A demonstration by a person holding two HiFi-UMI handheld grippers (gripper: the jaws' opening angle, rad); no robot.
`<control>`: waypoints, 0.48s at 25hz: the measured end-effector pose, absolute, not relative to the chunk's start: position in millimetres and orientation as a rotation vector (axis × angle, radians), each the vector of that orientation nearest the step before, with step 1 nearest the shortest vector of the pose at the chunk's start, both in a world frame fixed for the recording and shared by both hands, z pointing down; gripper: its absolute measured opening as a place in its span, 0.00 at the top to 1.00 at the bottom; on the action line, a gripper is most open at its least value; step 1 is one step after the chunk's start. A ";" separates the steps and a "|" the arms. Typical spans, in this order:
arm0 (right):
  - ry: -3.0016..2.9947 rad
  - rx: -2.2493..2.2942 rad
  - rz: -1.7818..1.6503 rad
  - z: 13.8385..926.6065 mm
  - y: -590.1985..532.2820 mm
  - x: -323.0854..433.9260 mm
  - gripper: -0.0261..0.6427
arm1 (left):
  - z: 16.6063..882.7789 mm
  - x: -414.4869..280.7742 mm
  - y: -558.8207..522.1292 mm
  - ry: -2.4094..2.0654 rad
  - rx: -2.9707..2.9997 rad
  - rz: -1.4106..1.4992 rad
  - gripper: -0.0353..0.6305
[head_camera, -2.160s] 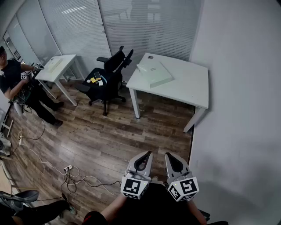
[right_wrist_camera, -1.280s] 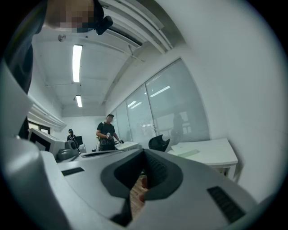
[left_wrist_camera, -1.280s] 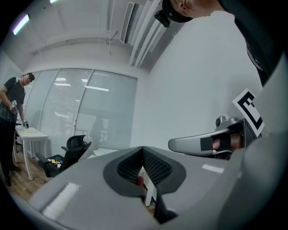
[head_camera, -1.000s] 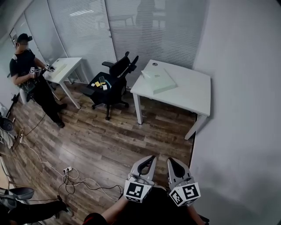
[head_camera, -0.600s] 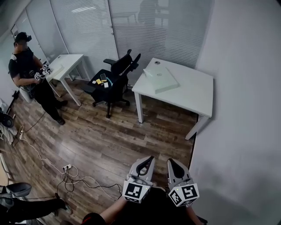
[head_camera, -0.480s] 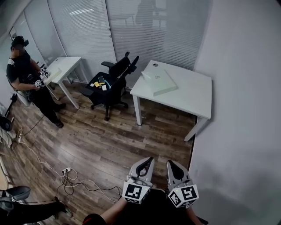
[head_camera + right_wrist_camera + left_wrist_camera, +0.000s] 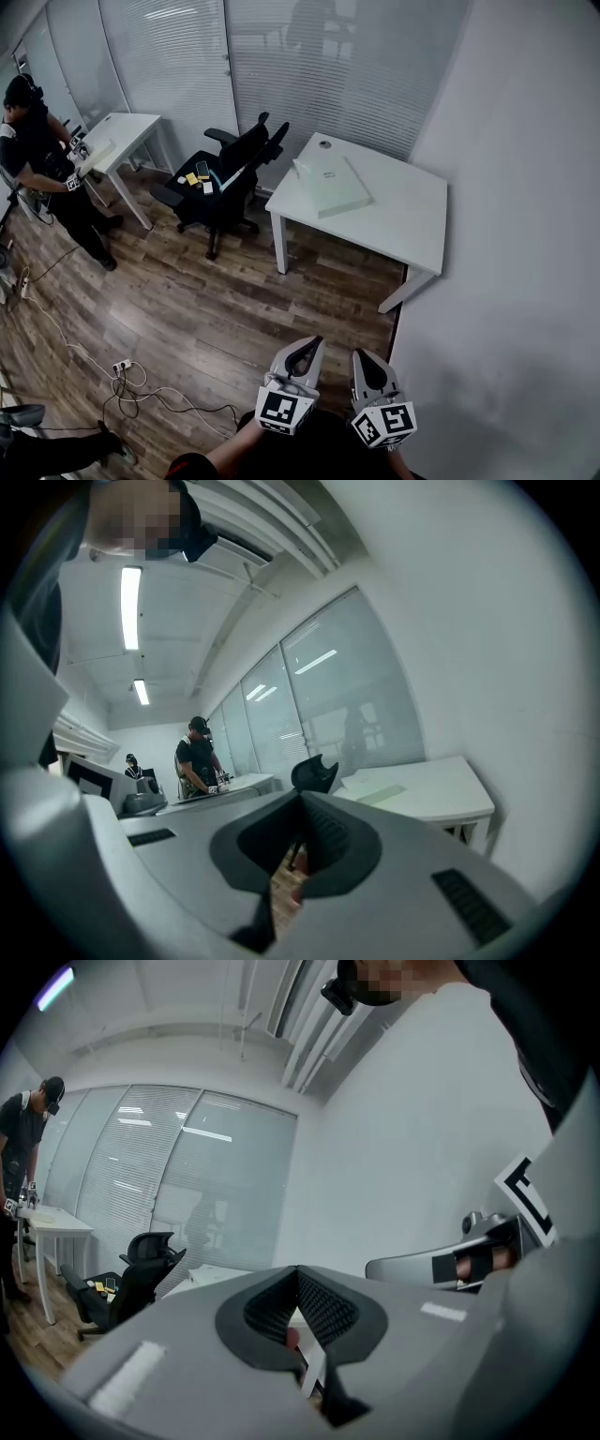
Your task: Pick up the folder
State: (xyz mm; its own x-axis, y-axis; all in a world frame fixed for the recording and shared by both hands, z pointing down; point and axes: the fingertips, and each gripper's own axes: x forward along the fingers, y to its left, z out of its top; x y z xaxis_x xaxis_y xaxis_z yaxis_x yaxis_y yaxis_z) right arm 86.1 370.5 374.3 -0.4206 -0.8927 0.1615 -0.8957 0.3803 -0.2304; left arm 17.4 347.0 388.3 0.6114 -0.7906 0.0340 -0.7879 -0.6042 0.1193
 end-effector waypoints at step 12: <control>-2.585 1.699 0.435 370.2 282.4 78.3 0.96 | 379.2 6.8 258.1 -1.328 2.718 -0.080 0.94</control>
State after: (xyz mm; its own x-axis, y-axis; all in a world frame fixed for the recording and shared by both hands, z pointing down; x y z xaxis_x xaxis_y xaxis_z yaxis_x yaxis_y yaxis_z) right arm 78.3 282.4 370.2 -0.4083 -0.8976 0.1662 -0.9025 0.3696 -0.2209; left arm 6.8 258.1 379.2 0.6149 -0.7886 0.0033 -0.7825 -0.6096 0.1267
